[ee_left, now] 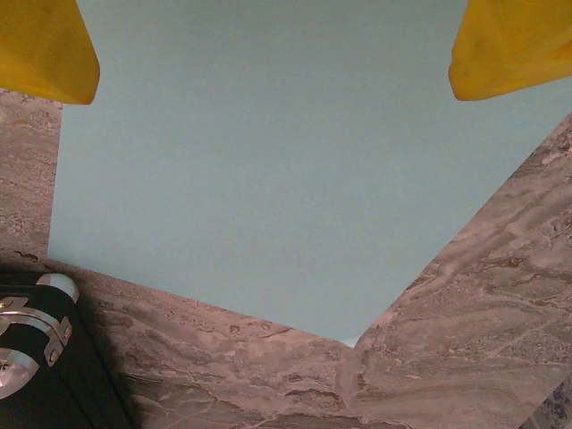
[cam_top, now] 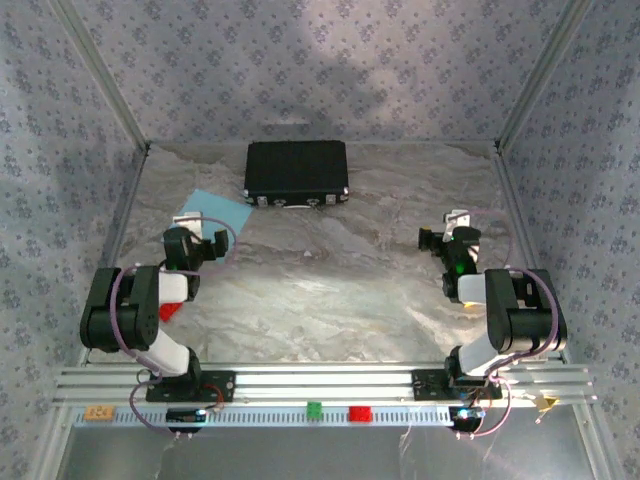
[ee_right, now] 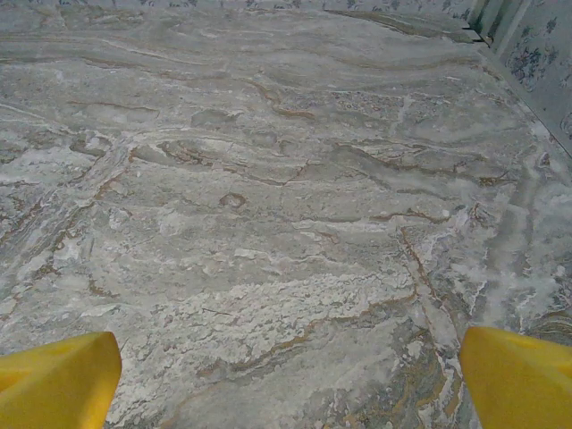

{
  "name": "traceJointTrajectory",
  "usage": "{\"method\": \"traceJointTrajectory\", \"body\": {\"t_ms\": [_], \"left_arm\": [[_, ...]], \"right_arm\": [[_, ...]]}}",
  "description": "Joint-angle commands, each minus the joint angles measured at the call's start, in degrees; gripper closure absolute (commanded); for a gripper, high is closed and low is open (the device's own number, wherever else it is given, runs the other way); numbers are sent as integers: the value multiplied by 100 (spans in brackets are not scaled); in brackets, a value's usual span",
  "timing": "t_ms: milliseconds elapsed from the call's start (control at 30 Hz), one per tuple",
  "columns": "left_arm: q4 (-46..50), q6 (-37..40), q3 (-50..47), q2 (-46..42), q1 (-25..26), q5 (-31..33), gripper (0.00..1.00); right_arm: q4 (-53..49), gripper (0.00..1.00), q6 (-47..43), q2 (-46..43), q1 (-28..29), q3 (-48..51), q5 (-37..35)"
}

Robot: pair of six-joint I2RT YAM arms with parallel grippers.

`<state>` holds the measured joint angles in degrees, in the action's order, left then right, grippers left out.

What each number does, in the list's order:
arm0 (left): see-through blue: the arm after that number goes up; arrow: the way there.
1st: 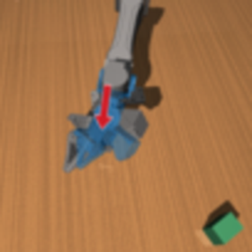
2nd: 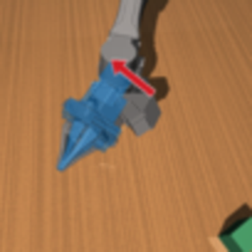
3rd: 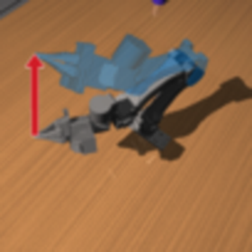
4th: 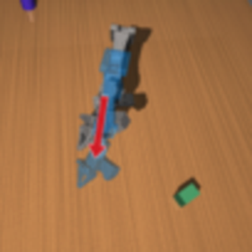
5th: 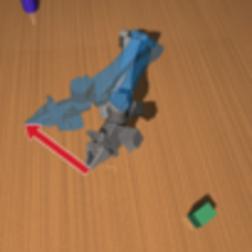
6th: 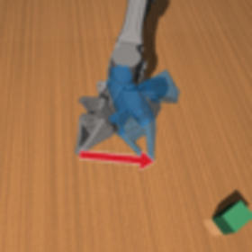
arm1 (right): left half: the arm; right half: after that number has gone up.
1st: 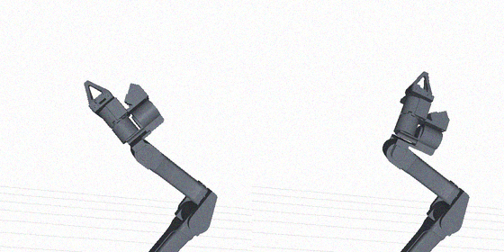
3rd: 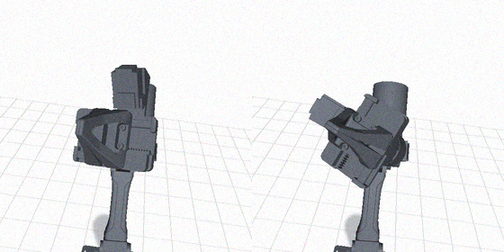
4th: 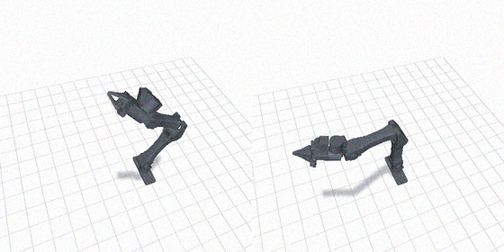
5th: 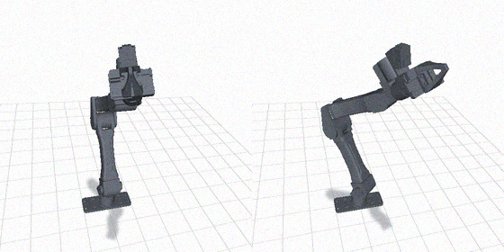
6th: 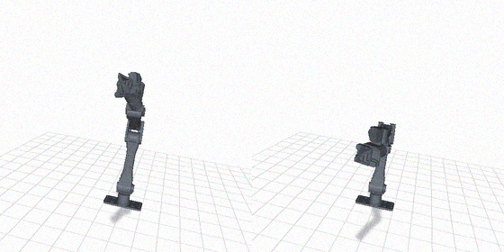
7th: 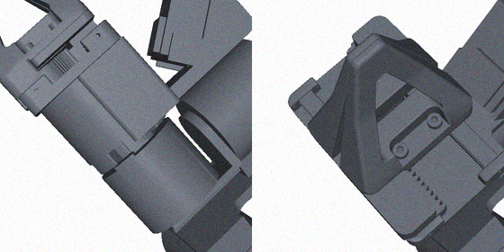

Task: Fold a paper plane with a square sheet of paper (pick it up from the middle)
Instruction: Move the square sheet of paper to the center of the table.

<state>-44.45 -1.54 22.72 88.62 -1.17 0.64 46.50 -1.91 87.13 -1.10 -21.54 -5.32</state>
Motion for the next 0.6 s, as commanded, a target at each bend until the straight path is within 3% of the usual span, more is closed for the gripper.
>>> {"method": "traceJointTrajectory", "body": {"t_ms": [0, 567], "left_arm": [[-188, 38, 118, -63, -46, -107, 0], [-178, 10, 123, -55, -77, -170, 0]], "right_arm": [[8, 1, 103, -5, -4, -54, -114], [-18, 1, 121, 7, -30, -83, -74]]}}
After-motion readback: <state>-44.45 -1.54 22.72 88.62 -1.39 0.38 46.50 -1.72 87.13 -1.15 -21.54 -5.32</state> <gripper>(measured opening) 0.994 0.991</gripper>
